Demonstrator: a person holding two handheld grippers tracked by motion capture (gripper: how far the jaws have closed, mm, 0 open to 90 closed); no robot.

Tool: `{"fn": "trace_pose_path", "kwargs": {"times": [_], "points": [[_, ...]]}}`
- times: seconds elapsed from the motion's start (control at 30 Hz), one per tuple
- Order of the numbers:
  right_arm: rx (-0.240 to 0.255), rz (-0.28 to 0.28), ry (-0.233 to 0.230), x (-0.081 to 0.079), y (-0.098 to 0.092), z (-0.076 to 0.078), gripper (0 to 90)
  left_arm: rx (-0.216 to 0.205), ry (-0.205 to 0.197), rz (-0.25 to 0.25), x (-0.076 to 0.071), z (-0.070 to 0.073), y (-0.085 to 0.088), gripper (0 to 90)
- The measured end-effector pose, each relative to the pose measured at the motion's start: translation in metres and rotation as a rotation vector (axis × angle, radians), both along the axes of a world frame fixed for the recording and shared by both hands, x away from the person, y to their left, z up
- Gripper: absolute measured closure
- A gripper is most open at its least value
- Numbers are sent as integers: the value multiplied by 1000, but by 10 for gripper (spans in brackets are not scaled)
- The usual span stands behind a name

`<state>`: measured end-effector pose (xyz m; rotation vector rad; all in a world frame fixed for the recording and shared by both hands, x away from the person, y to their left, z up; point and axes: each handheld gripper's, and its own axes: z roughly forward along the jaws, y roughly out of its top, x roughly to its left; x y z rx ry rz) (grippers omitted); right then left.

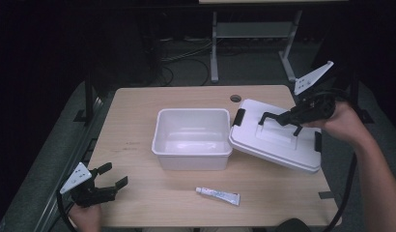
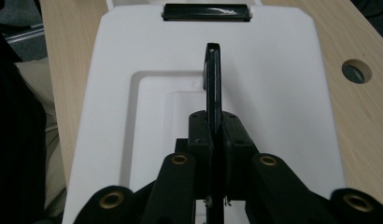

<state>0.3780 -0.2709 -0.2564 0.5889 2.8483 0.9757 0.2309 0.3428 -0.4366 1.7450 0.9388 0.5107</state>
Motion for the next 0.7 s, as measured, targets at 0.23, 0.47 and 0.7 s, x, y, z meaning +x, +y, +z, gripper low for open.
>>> {"fn": "trace_pose_path", "kwargs": {"times": [0.23, 0.47, 0.7], "points": [[14, -30, 24, -5, -15, -14, 839, 4, -1, -2, 0, 0, -1, 132], [15, -40, 43, -6, -22, -33, 839, 5, -8, -18, 0, 0, -2, 132], [5, -50, 80, -6, -26, -56, 839, 1, -7, -10, 0, 0, -1, 132]]}}
